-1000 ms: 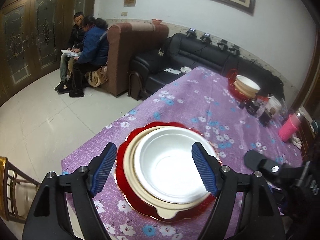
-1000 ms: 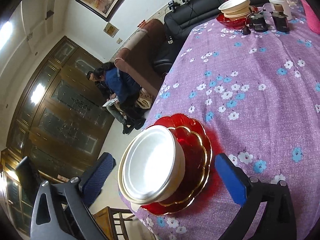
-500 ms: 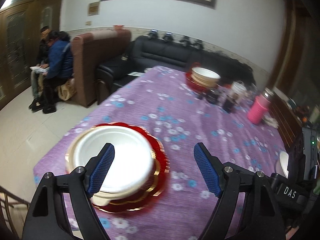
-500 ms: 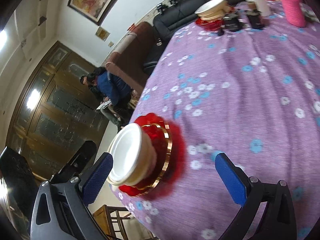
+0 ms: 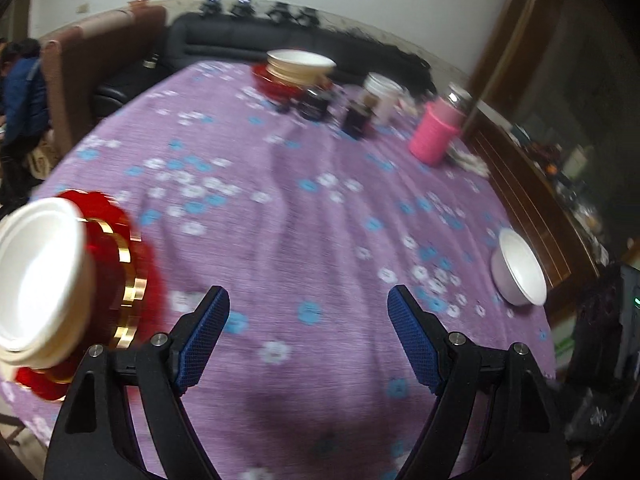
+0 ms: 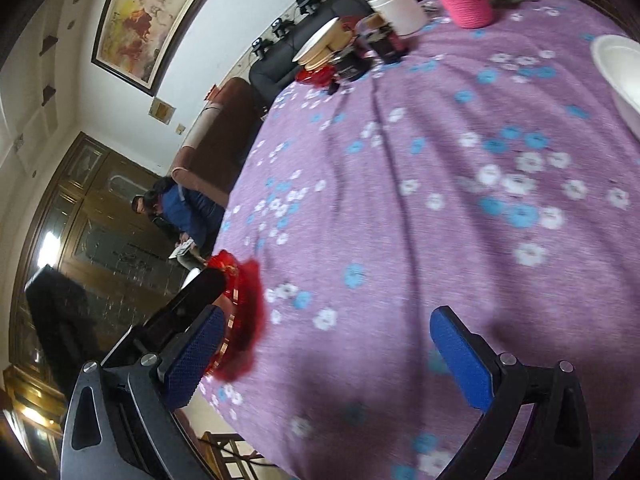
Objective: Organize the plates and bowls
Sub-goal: 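Move the left gripper to the small white bowl by the cabinet, then grasp the rim of the small white bowl with the left gripper, then lift the white bowl and carry it over the red plate stack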
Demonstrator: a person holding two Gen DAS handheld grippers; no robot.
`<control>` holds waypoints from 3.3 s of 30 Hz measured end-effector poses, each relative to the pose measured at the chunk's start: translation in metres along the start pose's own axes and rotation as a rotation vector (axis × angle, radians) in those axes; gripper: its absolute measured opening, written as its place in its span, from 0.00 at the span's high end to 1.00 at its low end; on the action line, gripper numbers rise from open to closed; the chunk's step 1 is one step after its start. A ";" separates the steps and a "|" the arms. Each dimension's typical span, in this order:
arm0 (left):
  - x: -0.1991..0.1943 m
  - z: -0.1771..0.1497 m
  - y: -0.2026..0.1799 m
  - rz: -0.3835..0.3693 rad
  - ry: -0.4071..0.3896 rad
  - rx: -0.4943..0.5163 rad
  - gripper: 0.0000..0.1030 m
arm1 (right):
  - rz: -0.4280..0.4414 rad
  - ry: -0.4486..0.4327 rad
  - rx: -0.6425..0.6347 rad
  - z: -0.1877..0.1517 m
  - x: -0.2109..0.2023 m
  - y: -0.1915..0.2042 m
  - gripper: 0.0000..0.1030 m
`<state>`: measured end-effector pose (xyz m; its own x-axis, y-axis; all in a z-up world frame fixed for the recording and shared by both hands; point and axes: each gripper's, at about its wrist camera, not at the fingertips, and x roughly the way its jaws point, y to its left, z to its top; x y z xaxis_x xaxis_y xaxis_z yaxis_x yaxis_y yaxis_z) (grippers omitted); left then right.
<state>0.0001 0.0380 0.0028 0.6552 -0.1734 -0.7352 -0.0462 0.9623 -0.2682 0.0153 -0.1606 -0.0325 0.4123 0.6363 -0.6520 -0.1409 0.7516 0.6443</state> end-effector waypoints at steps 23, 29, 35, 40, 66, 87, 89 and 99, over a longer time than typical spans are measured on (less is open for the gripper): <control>0.086 -0.006 -0.176 -0.155 0.147 0.279 0.21 | -0.182 -0.302 0.273 0.016 -0.149 -0.142 0.00; 0.102 -0.001 -0.207 -0.160 0.126 0.321 0.21 | -0.207 -0.381 0.380 0.031 -0.168 -0.178 0.00; 0.121 0.004 -0.234 -0.174 0.134 0.339 0.21 | -0.213 -0.408 0.469 0.048 -0.169 -0.207 0.11; 0.136 0.009 -0.253 -0.172 0.137 0.341 0.21 | -0.226 -0.405 0.506 0.061 -0.164 -0.225 0.25; 0.188 -0.004 -0.282 -0.077 0.188 0.416 0.80 | -0.344 -0.351 0.467 0.086 -0.140 -0.242 0.87; 0.127 -0.006 -0.239 -0.035 0.097 0.402 0.83 | -0.345 -0.351 0.337 0.055 -0.135 -0.173 0.90; 0.120 -0.006 -0.230 -0.031 0.090 0.393 0.83 | -0.343 -0.351 0.322 0.051 -0.134 -0.165 0.91; 0.096 -0.010 -0.188 -0.010 0.068 0.346 0.84 | -0.344 -0.332 0.254 0.034 -0.118 -0.126 0.91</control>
<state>0.0641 -0.1615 -0.0239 0.6024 -0.1857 -0.7763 0.2262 0.9724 -0.0571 0.0150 -0.3365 -0.0230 0.6645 0.2405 -0.7075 0.2576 0.8150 0.5190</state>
